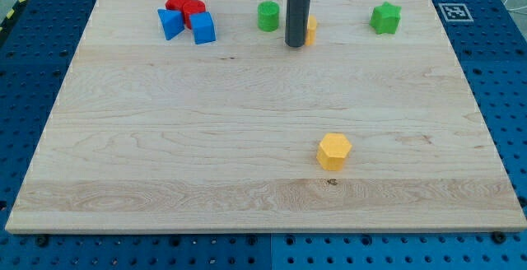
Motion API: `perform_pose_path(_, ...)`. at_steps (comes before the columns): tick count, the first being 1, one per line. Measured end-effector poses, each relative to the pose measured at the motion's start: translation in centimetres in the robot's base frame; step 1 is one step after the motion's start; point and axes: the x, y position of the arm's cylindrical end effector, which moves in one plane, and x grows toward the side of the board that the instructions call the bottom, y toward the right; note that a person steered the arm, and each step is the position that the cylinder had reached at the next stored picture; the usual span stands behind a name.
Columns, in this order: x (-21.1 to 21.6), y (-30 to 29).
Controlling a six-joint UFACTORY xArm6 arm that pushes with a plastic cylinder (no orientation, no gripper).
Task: Slide the green circle right a bit
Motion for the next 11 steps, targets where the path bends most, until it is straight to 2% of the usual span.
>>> perform_pose_path(4, -0.9, -4.8)
perform_pose_path(6, -3.0, -8.4)
perform_pose_path(8, -6.9, -8.1)
perform_pose_path(10, -6.6, -7.8)
perform_pose_path(11, -5.1, -8.2)
